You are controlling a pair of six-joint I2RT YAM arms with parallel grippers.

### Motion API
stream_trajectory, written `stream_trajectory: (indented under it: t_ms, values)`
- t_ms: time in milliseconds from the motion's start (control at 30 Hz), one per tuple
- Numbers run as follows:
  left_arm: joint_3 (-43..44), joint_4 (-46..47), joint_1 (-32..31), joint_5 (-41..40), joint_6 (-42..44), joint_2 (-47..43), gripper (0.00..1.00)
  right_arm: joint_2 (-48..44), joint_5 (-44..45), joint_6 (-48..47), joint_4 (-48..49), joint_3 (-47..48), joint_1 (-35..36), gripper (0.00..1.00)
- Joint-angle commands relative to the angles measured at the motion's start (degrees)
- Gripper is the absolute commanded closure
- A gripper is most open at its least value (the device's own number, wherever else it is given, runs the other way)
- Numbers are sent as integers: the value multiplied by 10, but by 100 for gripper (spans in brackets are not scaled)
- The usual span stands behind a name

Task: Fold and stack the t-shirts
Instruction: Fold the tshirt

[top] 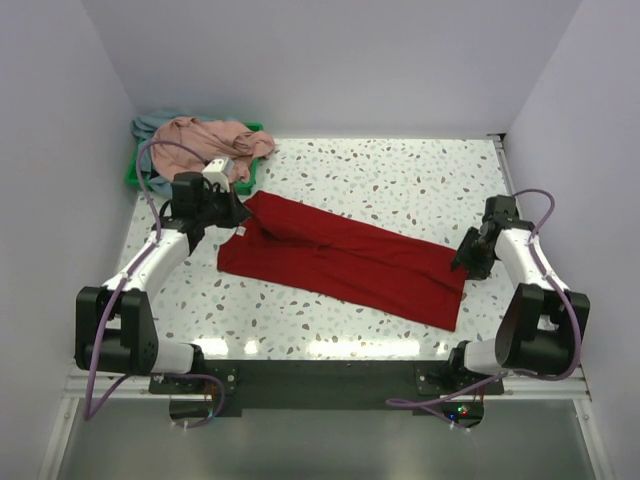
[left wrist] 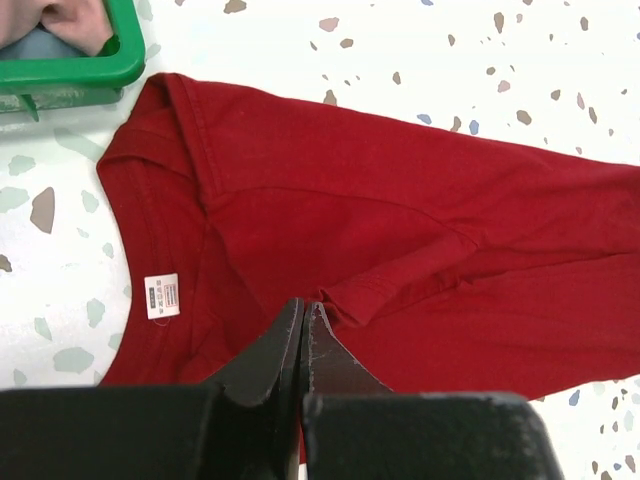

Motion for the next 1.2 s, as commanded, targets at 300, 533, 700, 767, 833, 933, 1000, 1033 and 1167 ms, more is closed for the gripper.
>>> stream_trajectory:
  t_ms: [300,533,700,767,833,933,1000,1033,1167]
  values:
    - [67,-29,6,8,13,58,100,31,6,54,39,-67,38,65]
    - [101,-44,13,24,32,92,100,13,28,69,20,-55,62,67]
    - [128,-35,20,30,22,133,100,-37,67,100,-11,27,157,65]
    - [138,-14,22,39,8,152,100,-32,75,122,-8,53,194,65]
    - [172,-2,24,44,2,190,100,-24,75,137,4,81,252,65]
    - [214,1,23,52,-10,236,100,20,85,155,39,121,338,65]
    - [229,9,24,49,-13,262,100,71,91,166,67,158,400,65]
    - [245,7,24,41,-12,271,100,89,93,167,78,173,419,65]
    - [261,6,24,40,-12,298,100,196,88,163,125,282,495,65]
